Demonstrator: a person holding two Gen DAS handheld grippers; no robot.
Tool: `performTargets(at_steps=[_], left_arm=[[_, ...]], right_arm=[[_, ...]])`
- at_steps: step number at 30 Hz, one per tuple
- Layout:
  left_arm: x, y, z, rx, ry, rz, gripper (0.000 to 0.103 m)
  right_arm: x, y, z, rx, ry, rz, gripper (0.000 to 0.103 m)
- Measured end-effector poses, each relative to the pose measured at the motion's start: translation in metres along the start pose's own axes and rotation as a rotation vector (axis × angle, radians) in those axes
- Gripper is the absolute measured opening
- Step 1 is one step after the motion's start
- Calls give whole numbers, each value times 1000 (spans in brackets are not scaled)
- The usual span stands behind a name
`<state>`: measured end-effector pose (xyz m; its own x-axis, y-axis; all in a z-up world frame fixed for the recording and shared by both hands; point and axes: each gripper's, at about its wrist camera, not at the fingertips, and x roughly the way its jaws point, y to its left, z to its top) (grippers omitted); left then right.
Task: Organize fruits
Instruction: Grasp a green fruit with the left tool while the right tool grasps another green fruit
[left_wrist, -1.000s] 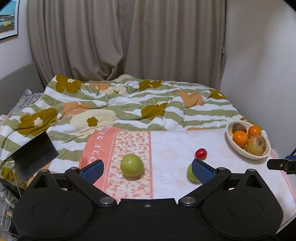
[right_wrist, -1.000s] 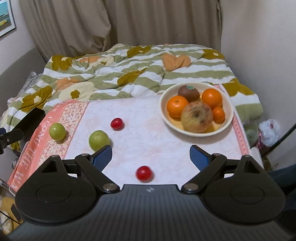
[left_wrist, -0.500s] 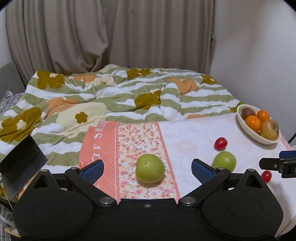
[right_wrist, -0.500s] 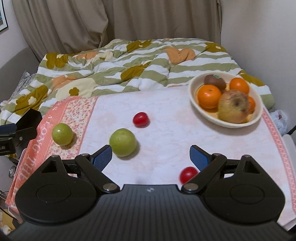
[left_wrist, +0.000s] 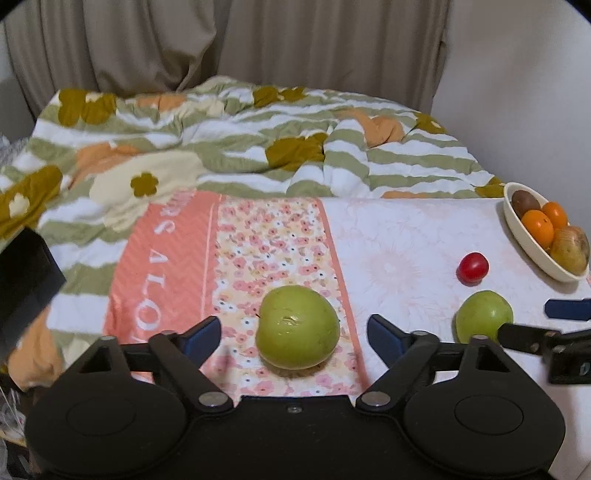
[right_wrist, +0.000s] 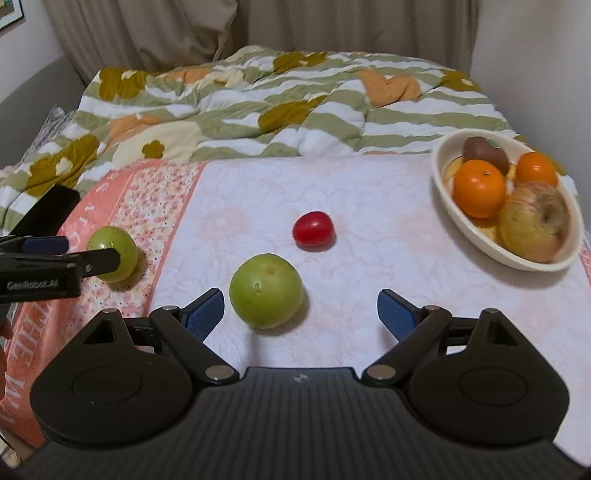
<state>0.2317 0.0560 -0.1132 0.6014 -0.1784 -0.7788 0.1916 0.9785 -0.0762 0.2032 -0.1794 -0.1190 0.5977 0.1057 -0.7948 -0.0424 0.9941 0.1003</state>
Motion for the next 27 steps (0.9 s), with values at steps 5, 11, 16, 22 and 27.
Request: performTargets(at_steps=[5, 11, 16, 22, 27], left_arm=[[10, -5, 0, 1, 23, 22, 76], [18, -6, 0, -1, 39, 32, 66], [21, -6, 0, -6, 43, 28, 60], [19, -8, -2, 3, 46, 34, 60], [17, -8, -4, -1, 46, 35, 60]], right_arm=[[17, 2, 4, -22, 42, 26, 103], [27, 8, 4, -49, 71, 46, 103], [32, 10, 7, -69, 77, 55, 103], [39, 11, 9, -72, 96, 64, 94], [43, 12, 9, -87, 96, 71, 88]])
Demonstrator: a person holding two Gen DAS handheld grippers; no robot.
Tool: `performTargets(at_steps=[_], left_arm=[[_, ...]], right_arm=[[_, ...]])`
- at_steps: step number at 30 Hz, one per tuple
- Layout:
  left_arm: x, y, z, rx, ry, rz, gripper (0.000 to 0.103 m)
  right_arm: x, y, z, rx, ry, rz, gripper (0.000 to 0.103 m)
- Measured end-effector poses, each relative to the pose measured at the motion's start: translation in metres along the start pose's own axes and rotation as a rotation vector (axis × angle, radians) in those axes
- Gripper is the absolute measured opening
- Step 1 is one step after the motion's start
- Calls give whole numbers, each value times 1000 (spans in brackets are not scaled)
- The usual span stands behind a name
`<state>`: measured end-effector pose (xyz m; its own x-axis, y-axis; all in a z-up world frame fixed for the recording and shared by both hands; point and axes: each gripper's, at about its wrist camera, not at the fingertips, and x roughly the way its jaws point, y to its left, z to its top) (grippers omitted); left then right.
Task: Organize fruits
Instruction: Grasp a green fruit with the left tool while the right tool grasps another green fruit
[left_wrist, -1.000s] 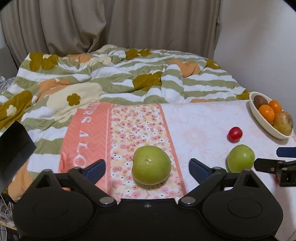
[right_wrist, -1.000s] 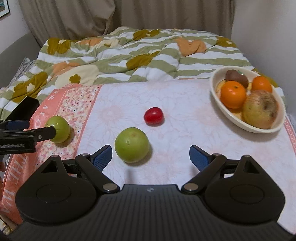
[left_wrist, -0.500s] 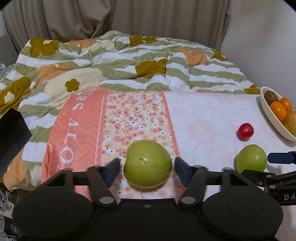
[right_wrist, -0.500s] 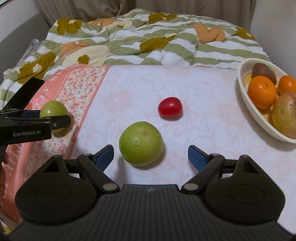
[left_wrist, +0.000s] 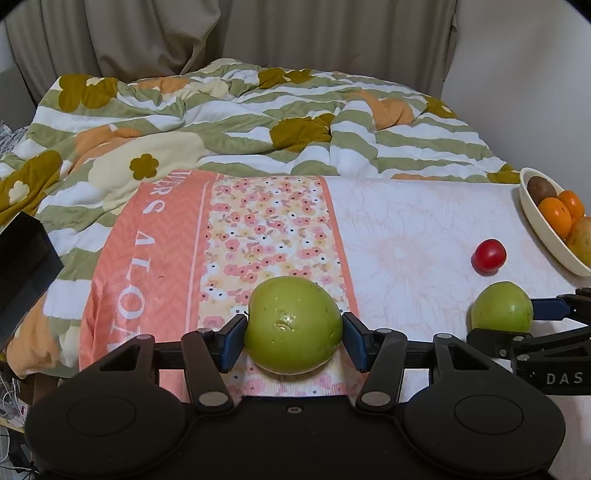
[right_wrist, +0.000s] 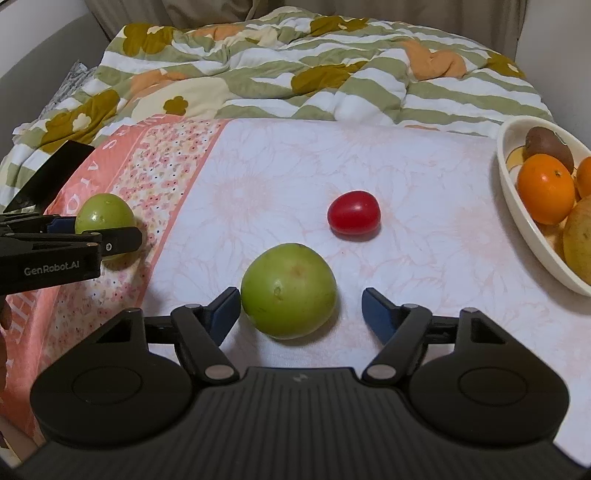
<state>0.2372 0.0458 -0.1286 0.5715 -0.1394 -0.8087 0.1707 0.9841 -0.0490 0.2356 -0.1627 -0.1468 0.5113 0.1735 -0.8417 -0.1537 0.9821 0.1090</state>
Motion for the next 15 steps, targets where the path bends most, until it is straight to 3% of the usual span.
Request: performTargets(at_steps=[4, 6, 15], left_arm=[[-3, 1, -4, -7, 4, -3, 60], [-5, 1, -6, -10, 5, -5, 60], [-23, -1, -14, -13, -11, -21, 60]], right_arm=[[1, 2, 0, -21, -7, -4, 80], [0, 4, 1, -30, -17, 12, 68], [-9, 12, -2, -30, -35, -6, 68]])
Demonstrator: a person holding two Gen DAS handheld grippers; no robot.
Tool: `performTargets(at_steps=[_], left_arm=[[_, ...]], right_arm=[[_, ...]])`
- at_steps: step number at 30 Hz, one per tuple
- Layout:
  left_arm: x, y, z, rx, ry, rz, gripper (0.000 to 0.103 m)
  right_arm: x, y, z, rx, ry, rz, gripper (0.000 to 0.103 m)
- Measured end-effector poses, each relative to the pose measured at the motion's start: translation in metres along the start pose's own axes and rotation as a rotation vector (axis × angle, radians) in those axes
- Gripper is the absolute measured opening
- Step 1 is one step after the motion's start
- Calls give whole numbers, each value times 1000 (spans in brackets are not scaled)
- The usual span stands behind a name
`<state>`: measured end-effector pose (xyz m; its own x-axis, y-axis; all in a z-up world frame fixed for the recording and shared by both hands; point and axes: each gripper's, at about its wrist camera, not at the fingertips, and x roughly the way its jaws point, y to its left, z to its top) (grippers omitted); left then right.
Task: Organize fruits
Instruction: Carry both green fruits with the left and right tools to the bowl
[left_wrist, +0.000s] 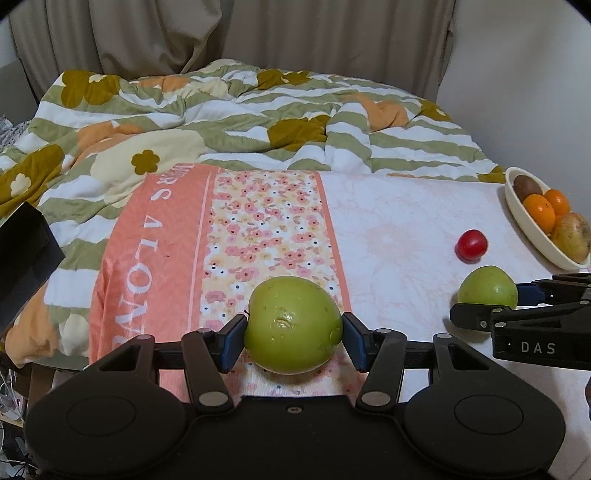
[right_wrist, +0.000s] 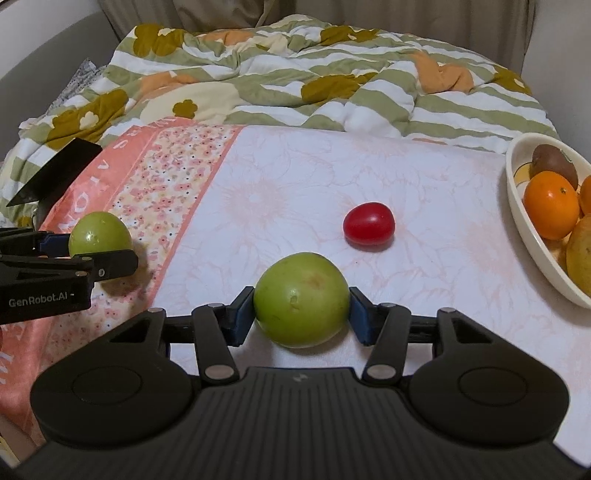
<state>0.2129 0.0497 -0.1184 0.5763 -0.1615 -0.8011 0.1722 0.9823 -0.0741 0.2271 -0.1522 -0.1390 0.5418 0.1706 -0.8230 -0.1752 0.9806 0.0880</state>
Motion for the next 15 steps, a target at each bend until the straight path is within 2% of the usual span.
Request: performTargets(at_steps=[10, 15], left_arm=[[-39, -10, -7, 26, -68, -55, 60], [-60, -24, -9, 59, -102, -95, 59]], right_arm=[[-52, 2, -11, 40, -75, -24, 68], [-85, -2, -25, 80, -103, -68, 68]])
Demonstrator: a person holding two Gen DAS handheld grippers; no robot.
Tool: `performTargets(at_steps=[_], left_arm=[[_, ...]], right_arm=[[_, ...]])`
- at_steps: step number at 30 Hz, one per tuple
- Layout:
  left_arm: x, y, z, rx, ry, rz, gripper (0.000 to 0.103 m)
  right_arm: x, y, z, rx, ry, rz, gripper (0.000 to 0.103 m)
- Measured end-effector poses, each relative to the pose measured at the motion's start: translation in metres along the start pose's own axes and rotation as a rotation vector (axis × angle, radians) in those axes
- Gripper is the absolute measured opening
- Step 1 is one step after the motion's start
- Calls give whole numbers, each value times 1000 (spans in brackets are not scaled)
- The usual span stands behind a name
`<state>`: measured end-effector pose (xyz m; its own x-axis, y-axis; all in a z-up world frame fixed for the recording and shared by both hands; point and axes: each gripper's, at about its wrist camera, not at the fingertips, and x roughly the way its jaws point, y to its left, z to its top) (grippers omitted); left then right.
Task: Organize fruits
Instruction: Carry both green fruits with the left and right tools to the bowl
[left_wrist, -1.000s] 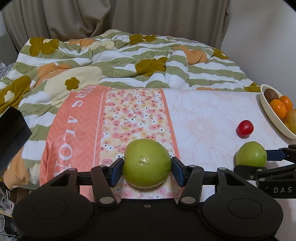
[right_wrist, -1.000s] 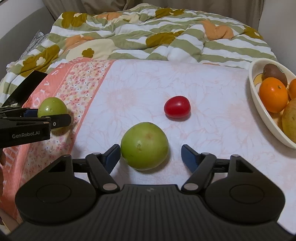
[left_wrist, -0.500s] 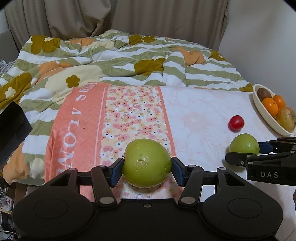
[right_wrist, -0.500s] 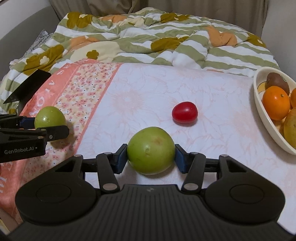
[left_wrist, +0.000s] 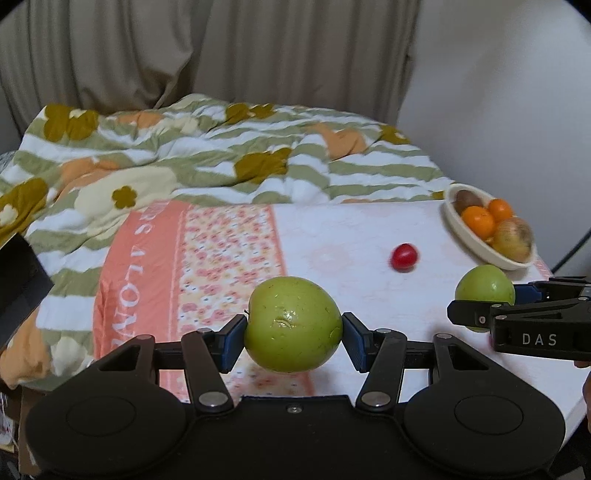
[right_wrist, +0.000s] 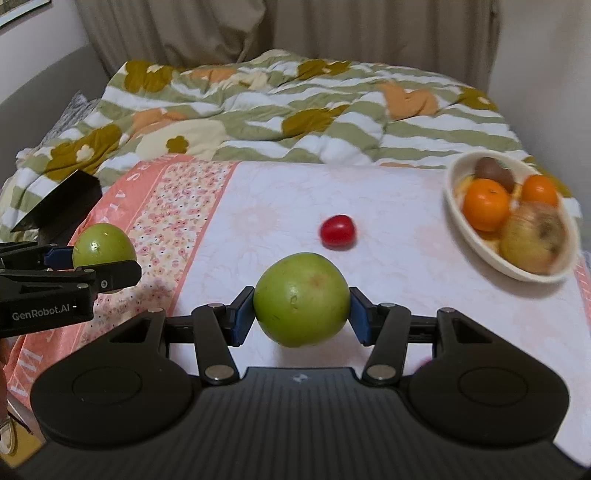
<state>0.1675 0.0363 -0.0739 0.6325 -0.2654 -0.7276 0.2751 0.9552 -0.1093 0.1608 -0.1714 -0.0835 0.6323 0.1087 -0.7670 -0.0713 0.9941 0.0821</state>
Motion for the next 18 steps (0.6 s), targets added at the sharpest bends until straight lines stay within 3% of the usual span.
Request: performTargets(at_steps=[8, 18], left_arm=[[-30, -41, 5, 54, -59, -25, 60], [-39, -124, 11, 37, -106, -15, 60]], right_arm=[[-50, -34, -16, 64, -39, -37, 68], [-96, -120, -30, 68, -61, -30, 68]])
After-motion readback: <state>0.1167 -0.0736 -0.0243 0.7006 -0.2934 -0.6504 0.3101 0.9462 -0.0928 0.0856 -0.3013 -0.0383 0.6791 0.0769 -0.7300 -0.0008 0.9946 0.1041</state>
